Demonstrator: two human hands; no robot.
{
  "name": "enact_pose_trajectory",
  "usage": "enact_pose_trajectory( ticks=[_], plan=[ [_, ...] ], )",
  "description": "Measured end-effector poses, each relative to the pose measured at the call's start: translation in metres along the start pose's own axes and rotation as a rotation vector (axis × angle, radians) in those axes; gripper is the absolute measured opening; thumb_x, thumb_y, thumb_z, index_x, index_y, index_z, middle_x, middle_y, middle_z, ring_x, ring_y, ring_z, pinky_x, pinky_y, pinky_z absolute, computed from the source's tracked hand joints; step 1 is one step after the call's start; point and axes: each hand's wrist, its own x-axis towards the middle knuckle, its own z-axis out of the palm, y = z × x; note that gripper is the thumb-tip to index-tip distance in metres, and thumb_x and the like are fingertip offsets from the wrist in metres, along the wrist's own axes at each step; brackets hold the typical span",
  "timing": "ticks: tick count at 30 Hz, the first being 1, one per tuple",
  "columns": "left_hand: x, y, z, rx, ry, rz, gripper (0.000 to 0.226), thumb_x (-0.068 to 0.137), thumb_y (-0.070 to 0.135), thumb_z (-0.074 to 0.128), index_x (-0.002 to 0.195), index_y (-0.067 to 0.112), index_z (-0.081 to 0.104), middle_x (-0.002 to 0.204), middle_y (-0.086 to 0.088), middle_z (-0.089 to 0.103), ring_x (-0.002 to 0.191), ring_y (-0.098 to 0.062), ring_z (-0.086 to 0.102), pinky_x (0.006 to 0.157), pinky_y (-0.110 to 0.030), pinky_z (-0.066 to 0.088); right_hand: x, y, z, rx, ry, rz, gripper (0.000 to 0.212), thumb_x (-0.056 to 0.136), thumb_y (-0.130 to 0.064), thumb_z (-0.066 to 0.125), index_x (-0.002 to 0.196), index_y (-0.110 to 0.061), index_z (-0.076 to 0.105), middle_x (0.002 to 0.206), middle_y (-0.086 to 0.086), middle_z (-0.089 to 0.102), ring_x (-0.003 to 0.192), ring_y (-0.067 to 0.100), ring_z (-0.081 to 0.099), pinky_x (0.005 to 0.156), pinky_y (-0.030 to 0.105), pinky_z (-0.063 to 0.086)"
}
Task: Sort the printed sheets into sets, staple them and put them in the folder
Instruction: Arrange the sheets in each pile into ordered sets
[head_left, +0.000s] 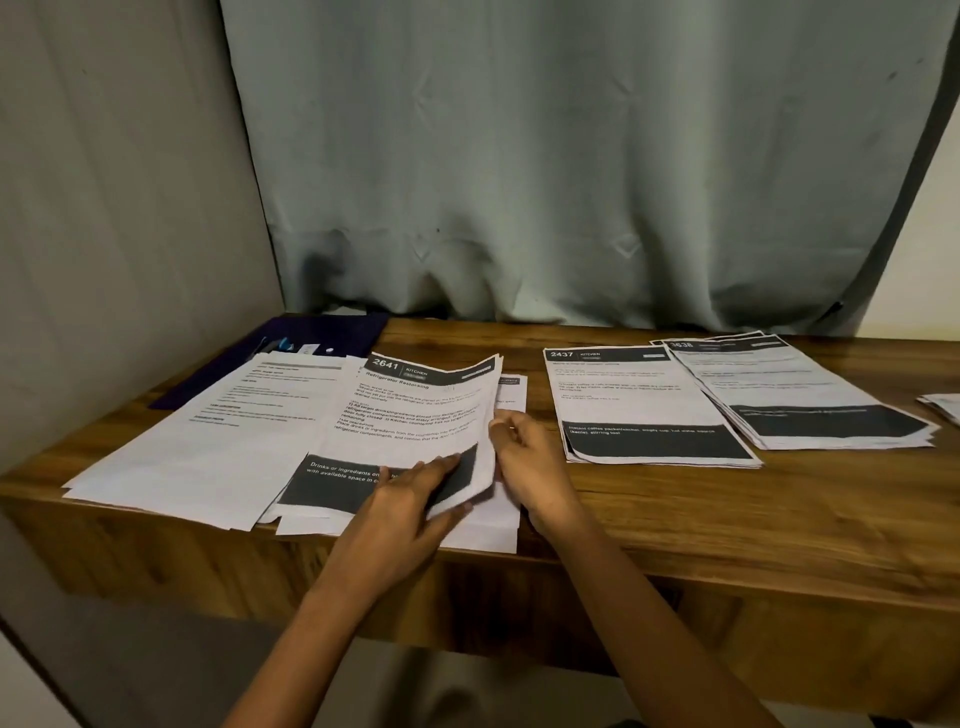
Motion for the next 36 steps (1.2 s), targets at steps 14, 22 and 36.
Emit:
enact_pose_trajectory(
  ticks=[14,22,36],
  plan=[
    [-0.004,0.022,0.001,-0.270,0.315,-0.249,0.050,0.094,0.036,0.038,0.131,0.008,0.055,0.117,-0.018,0.064,0.088,-0.021,0.060,0.084,-0.041,0.057,-0.005,-0.004,-0.016,-0.521,0.017,-0.020,0.043,0.090,-0.020,0.064,0.128,-0.008,0.050,0.127,0.000,0.058,0.115,0.019,0.056,0.085,0.017,0.038],
    [-0.003,0.016,0.001,-0.210,0.232,-0.198,0.055,0.091,0.043,0.034,0.130,0.010,0.055,0.110,-0.016,0.065,0.098,-0.029,0.062,0.082,-0.039,0.052,0.003,-0.004,-0.017,-0.172,0.046,0.088,0.035,0.091,-0.015,0.060,0.122,-0.008,0.047,0.092,-0.006,0.061,0.084,0.010,0.061,0.074,0.026,0.053],
    [-0.004,0.014,0.004,-0.107,0.161,-0.243,0.053,0.094,0.042,0.040,0.136,0.012,0.049,0.121,-0.018,0.061,0.108,-0.033,0.060,0.089,-0.043,0.052,-0.008,-0.013,-0.006,-0.036,-0.184,0.021,0.034,0.103,-0.034,0.036,0.118,-0.019,0.062,0.113,-0.005,0.069,0.098,0.002,0.063,0.073,0.008,0.043]
  ],
)
